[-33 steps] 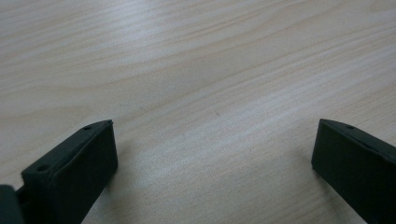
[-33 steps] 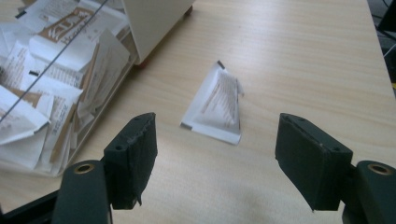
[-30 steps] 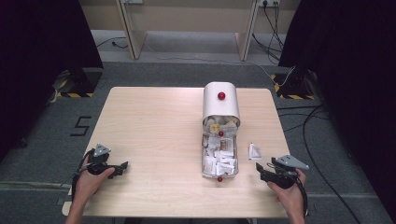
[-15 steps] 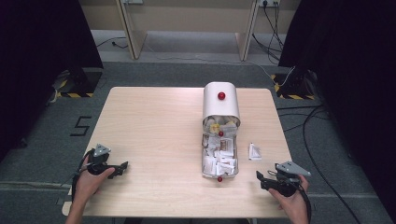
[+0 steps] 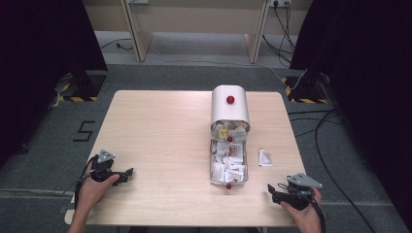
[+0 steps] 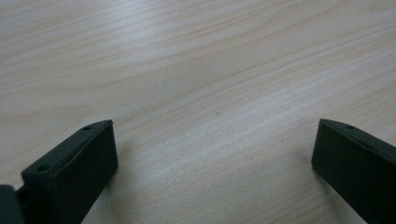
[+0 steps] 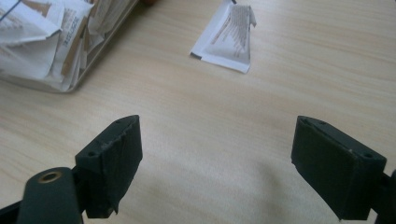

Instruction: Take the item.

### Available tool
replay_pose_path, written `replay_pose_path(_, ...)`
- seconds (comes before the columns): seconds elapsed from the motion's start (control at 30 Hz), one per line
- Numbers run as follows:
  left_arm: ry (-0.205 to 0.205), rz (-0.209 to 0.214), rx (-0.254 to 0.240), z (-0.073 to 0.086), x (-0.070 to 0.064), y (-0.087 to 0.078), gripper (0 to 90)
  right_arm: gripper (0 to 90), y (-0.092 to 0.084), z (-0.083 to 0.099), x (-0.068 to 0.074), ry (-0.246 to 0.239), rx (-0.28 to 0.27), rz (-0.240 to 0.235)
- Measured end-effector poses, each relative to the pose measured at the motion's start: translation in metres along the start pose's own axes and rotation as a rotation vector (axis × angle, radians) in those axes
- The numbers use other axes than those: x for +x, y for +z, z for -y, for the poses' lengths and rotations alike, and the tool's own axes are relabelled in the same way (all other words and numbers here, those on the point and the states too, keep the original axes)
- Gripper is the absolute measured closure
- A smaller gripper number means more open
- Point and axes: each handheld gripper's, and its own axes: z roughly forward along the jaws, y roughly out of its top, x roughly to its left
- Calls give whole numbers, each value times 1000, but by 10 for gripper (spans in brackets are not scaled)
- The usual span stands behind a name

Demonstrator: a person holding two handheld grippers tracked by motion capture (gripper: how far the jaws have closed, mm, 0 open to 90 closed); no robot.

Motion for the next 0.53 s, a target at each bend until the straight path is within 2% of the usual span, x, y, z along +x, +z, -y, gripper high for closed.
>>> replay_pose_path(0.37, 0, 0, 0, 0, 0, 0, 0, 181, 3, 11, -4, -26, 49, 19)
replay_pose_path(0.47, 0, 0, 0, 0, 0, 0, 0, 181, 4, 12, -5, -10, 50, 11)
replay_pose_path(0.53, 0, 0, 0, 0, 0, 0, 0, 182, 4, 12, -6, -20, 47, 6)
